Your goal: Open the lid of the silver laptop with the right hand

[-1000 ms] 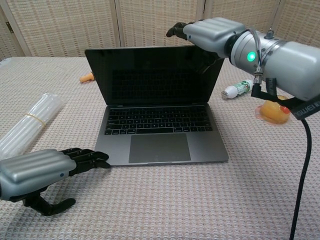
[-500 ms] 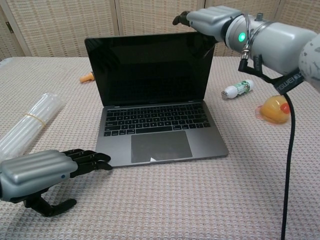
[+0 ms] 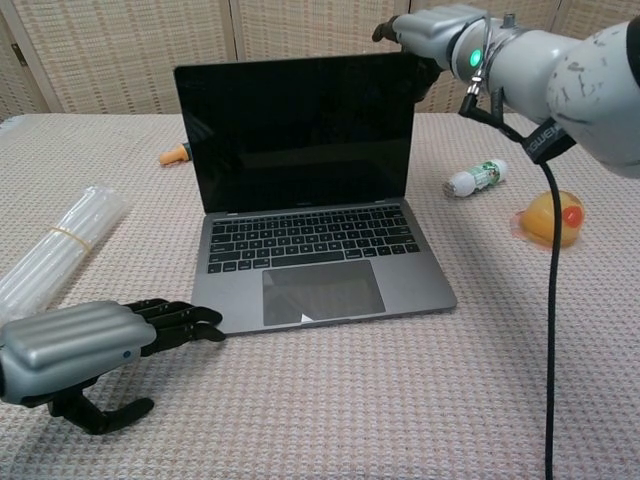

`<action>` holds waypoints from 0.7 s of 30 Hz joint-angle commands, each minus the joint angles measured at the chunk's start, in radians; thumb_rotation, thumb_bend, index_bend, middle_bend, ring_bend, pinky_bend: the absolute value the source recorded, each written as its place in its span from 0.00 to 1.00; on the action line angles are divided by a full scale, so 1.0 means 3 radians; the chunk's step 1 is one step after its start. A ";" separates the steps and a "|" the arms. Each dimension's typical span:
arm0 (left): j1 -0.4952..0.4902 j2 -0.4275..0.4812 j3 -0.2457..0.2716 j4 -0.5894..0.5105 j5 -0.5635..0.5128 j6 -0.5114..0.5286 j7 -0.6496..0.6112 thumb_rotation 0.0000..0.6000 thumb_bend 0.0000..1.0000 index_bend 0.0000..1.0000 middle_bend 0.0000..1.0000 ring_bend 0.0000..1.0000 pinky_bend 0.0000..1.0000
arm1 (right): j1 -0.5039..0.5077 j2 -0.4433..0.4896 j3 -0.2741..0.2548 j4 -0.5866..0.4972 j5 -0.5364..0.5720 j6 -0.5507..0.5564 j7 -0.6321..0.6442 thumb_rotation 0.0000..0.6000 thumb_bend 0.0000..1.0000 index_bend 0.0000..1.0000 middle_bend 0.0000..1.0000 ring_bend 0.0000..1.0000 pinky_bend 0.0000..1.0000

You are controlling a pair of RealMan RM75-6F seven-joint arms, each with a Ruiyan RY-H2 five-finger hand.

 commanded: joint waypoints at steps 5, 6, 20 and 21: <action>0.0009 0.0021 0.0002 -0.0027 0.0009 0.0030 -0.0026 1.00 0.50 0.08 0.04 0.00 0.00 | -0.0007 0.0068 -0.0005 -0.0044 -0.0045 -0.0008 0.0154 1.00 0.60 0.00 0.00 0.00 0.00; 0.0011 0.0030 0.0003 -0.0037 0.0018 0.0041 -0.0036 1.00 0.50 0.08 0.04 0.00 0.00 | -0.0036 0.0112 -0.0014 -0.0120 -0.0099 0.0003 0.0213 1.00 0.60 0.00 0.00 0.00 0.00; 0.0109 0.0498 -0.0083 -0.0480 0.0173 0.0488 -0.0401 1.00 0.50 0.06 0.04 0.00 0.00 | -0.0946 0.1263 -0.0423 -0.1773 -0.1097 0.0485 0.1137 1.00 0.60 0.00 0.00 0.00 0.00; 0.0128 0.0548 -0.0107 -0.0508 0.0144 0.0532 -0.0409 1.00 0.50 0.06 0.04 0.00 0.00 | -0.1024 0.1348 -0.0469 -0.1861 -0.1169 0.0515 0.1207 1.00 0.60 0.00 0.00 0.00 0.00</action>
